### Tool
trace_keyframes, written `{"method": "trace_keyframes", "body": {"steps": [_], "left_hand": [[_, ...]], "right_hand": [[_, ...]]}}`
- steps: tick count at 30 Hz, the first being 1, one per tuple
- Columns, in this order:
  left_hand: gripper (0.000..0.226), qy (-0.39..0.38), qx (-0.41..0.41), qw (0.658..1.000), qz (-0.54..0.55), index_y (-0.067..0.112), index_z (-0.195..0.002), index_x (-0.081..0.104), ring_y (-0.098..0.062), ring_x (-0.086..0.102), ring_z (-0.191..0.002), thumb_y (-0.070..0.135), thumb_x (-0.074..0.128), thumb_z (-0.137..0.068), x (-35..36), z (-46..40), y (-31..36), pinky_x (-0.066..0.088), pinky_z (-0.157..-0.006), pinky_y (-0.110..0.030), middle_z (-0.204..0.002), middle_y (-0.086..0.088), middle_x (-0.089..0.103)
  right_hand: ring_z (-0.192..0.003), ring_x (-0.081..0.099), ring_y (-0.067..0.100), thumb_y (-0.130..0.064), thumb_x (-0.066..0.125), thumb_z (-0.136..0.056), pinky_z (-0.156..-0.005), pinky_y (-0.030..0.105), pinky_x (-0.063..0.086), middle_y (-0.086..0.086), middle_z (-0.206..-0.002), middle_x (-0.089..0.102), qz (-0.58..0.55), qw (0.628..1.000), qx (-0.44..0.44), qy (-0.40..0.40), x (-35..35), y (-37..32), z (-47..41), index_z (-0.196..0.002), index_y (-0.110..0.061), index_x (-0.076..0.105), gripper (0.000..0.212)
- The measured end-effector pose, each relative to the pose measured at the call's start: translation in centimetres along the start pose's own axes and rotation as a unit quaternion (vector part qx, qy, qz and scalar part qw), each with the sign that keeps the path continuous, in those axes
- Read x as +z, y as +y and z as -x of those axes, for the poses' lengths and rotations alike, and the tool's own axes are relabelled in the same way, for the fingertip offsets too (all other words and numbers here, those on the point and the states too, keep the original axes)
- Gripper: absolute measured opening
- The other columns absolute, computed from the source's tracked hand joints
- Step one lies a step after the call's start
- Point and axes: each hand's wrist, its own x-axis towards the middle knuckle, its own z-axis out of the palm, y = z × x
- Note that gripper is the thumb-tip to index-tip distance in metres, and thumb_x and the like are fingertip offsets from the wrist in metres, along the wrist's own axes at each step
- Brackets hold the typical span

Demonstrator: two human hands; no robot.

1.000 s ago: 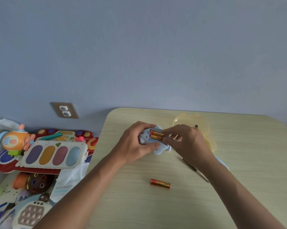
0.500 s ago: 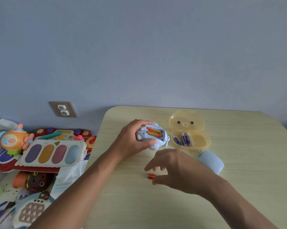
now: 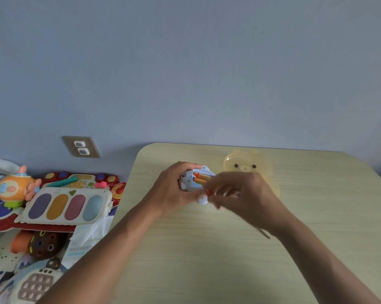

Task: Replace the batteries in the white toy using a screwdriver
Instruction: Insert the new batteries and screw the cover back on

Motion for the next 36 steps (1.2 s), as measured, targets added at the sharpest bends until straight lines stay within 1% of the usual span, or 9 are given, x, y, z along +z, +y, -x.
{"method": "trace_keyframes", "body": {"steps": [2,5,11,15,22,27,31,34,36], "left_hand": [[0.063,0.001,-0.005,1.0,0.021,0.035,-0.123,0.068,-0.007,0.072,-0.105,0.044,0.088,-0.064,0.0,0.1,0.1,0.061,-0.09,-0.033,-0.118,0.012,0.071],[0.061,0.0,-0.009,0.999,0.035,0.042,-0.119,0.066,-0.004,0.072,-0.104,0.047,0.086,-0.062,-0.1,0.2,0.4,0.06,-0.086,-0.026,-0.117,0.012,0.072],[0.06,-0.005,-0.005,1.0,0.023,0.031,-0.125,0.066,-0.004,0.072,-0.105,0.032,0.088,-0.07,-0.1,0.1,0.2,0.057,-0.083,-0.02,-0.119,0.011,0.071],[0.057,0.0,0.004,1.0,0.012,0.031,-0.125,0.067,0.0,0.07,-0.106,0.018,0.09,-0.075,-0.1,0.1,0.2,0.054,-0.083,-0.015,-0.119,0.014,0.071],[0.061,0.001,0.006,1.0,0.016,0.033,-0.125,0.067,-0.003,0.069,-0.11,0.043,0.083,-0.067,0.0,0.3,0.4,0.058,-0.09,-0.025,-0.12,0.013,0.07],[0.061,0.004,0.007,1.0,0.012,0.032,-0.126,0.067,-0.004,0.068,-0.113,0.04,0.083,-0.068,0.0,0.2,0.2,0.059,-0.093,-0.031,-0.122,0.014,0.071],[0.06,0.004,0.005,1.0,0.011,0.032,-0.125,0.068,-0.003,0.068,-0.112,0.037,0.082,-0.068,0.0,0.2,0.3,0.057,-0.09,-0.022,-0.122,0.015,0.071],[0.055,0.01,0.009,1.0,0.0,0.029,-0.124,0.069,0.002,0.067,-0.108,0.019,0.086,-0.072,0.1,0.2,0.2,0.052,-0.084,-0.012,-0.119,0.016,0.071],[0.054,0.016,0.008,1.0,-0.01,0.029,-0.122,0.069,0.003,0.067,-0.105,0.019,0.086,-0.073,0.2,0.1,0.1,0.049,-0.08,-0.009,-0.115,0.016,0.071]], "right_hand": [[-0.074,0.073,0.01,-0.002,0.075,-0.08,-0.071,0.029,0.059,-0.006,-0.08,0.076,-0.048,0.996,0.026,0.077,-0.2,0.2,-1.2,-0.092,-0.02,0.078,0.021],[-0.082,0.074,0.005,-0.002,0.074,-0.081,-0.074,0.027,0.059,-0.008,-0.086,0.077,-0.081,0.988,0.047,0.12,0.6,0.8,-2.4,-0.093,-0.02,0.078,0.022],[-0.078,0.071,0.006,-0.006,0.076,-0.081,-0.069,0.027,0.058,-0.011,-0.081,0.077,-0.018,0.996,0.021,0.087,1.8,1.7,-2.7,-0.092,-0.021,0.078,0.019],[-0.081,0.069,0.004,-0.011,0.076,-0.081,-0.076,0.028,0.055,-0.013,-0.083,0.076,0.045,0.997,-0.01,0.065,1.7,1.9,-2.9,-0.096,-0.023,0.079,0.019],[-0.083,0.062,0.017,-0.017,0.07,-0.087,-0.071,0.039,0.053,0.004,-0.086,0.07,0.124,0.991,-0.037,0.024,2.1,1.5,-3.5,-0.095,-0.029,0.079,0.017],[-0.078,0.062,0.017,-0.014,0.069,-0.087,-0.068,0.034,0.05,0.002,-0.082,0.074,0.153,0.986,-0.068,0.021,2.5,1.2,-3.7,-0.091,-0.022,0.08,0.015],[-0.066,0.063,0.017,-0.011,0.07,-0.085,-0.061,0.036,0.052,0.001,-0.076,0.072,0.159,0.984,-0.058,0.046,2.9,0.8,-3.5,-0.085,-0.018,0.081,0.012],[-0.068,0.065,0.02,-0.019,0.071,-0.085,-0.064,0.04,0.053,0.004,-0.076,0.073,0.166,0.985,-0.013,0.039,3.1,0.4,-4.0,-0.08,-0.016,0.08,0.01],[-0.071,0.065,0.023,-0.022,0.07,-0.085,-0.067,0.04,0.052,0.006,-0.077,0.072,0.183,0.982,0.019,0.034,3.3,0.1,-4.5,-0.08,-0.015,0.079,0.013]]}}
